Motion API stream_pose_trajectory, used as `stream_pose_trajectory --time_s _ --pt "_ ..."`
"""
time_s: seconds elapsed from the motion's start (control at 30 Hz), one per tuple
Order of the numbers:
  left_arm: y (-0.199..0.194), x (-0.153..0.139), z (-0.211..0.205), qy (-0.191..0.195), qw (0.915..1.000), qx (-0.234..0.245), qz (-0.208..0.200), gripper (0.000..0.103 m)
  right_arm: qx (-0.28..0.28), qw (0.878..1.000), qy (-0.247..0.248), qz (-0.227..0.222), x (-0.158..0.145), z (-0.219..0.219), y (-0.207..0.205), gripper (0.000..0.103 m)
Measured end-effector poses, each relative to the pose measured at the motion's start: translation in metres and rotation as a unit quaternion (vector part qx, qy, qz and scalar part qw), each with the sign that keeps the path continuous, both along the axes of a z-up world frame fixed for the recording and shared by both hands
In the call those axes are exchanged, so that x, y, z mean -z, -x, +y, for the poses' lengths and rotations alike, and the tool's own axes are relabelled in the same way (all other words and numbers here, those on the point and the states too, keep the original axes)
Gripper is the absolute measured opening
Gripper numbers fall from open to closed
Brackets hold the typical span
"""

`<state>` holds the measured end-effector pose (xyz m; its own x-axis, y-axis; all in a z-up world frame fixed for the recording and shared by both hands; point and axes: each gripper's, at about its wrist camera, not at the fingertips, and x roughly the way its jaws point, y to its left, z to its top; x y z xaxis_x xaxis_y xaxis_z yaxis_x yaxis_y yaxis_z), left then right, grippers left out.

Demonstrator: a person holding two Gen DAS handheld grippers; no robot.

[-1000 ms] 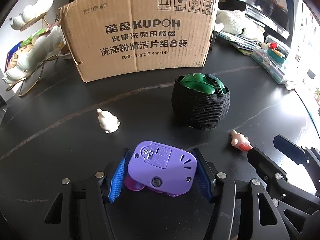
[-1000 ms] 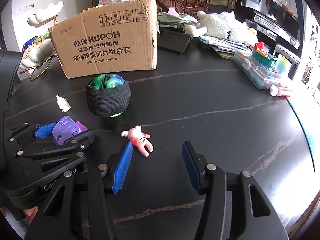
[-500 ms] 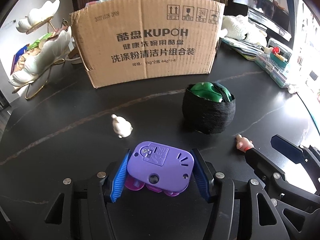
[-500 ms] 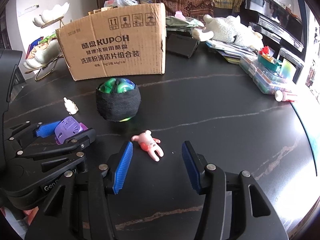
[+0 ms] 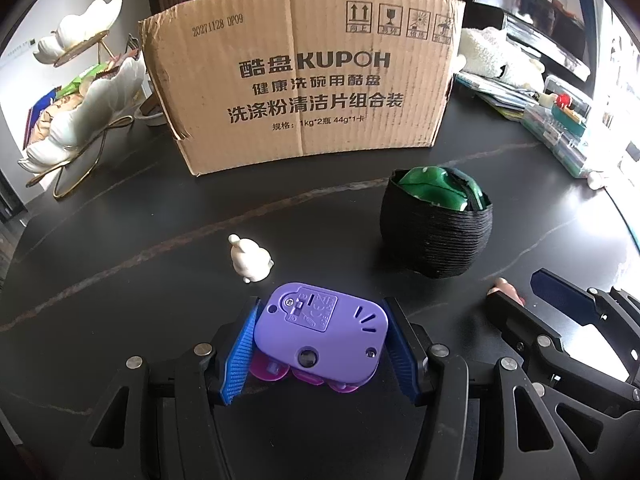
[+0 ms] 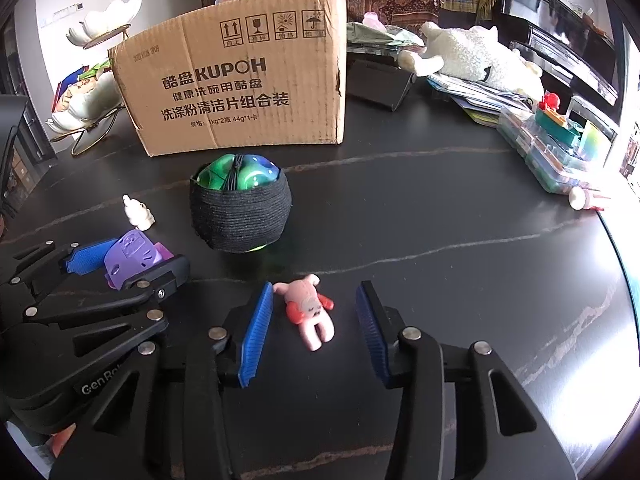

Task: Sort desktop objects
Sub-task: 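Close the right gripper on the pink bunny figurine while the left gripper holds the purple toy, then lift the purple toy and pink bunny with both grippers toward the cardboard box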

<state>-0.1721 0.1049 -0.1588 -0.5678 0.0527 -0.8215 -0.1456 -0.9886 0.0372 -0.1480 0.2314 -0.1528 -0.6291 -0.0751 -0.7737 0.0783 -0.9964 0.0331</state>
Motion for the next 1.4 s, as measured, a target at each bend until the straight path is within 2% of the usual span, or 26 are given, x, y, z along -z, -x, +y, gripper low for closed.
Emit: stream_pose_trajectory --time_s 0.1,0.23,0.4,0.87,1.2,1.4 --pt "0.000 0.001 0.003 0.004 1.0000 0.004 0.003 0.055 -0.004 1.000 0.000 -0.006 0.005 -0.001 0.003 0.037" --pt "-0.002 0.000 0.006 0.007 0.9999 0.008 0.007 0.055 -0.013 1.000 -0.008 -0.007 0.006 -0.007 0.002 0.022" --pt "-0.004 -0.004 0.006 0.003 0.9999 0.011 0.009 0.055 -0.011 1.000 -0.022 -0.007 0.005 -0.011 0.000 0.016" --pt "-0.018 -0.035 -0.004 -0.005 0.9991 0.006 0.042 0.055 -0.003 1.000 -0.003 0.026 -0.025 -0.015 -0.011 0.016" --pt "-0.037 -0.068 -0.020 0.000 0.9963 -0.010 0.086 0.055 0.004 0.999 0.016 0.048 -0.048 -0.025 -0.020 0.016" --pt "-0.049 -0.090 -0.035 -0.014 0.9932 -0.023 0.113 0.055 0.002 0.997 0.001 0.079 -0.073 -0.039 -0.030 0.016"
